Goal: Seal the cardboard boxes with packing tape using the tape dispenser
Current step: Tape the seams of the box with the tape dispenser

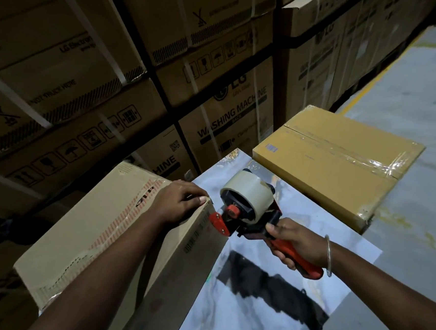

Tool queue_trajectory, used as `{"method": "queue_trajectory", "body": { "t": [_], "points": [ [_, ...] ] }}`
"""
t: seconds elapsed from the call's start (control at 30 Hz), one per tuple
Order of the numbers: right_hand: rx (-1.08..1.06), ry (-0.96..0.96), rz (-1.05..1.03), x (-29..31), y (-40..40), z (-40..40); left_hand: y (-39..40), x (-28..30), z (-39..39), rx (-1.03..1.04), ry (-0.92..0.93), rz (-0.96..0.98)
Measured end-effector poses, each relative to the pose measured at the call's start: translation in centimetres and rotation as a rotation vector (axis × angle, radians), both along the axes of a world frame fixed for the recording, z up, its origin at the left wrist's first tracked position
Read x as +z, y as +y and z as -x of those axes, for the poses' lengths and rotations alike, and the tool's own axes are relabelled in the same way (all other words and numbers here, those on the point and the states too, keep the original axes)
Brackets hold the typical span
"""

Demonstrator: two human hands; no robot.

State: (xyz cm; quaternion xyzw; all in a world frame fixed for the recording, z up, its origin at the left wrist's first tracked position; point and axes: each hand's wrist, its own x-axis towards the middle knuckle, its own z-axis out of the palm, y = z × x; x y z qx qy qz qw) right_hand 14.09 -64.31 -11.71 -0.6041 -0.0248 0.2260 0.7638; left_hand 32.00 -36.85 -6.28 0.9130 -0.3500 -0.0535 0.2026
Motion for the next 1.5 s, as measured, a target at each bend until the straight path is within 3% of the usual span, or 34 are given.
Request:
{"method": "queue_trajectory", "body": {
  "t": [0.2,0.4,0.77,1.2,1.5],
  "points": [
    [-0.034,0.005,0.018,-1.4,0.6,-0.4,-4.4,0.6,2.2,0.054,0.025,-0.229],
    [-0.026,0.025,0.017,-0.6,0.4,0.2,-4.3,0.2,1.7,-0.01,0.037,-0.3],
    [-0.052,0.051,0.11,-1.6,0.8,0.9,-3.9,-0.4,1.8,-0.007,0.0,-0.296],
    [-0.137,0.085,0.034,-3.0,2.4,-0.1,-4.2,0.2,2.3,0.034,0.056,-0.229],
    [-0.071,0.097,-0.001,-3.5,1.8,-1.2,-4.1,-0.1,2.0,0.038,0.048,-0.165]
  ]
}}
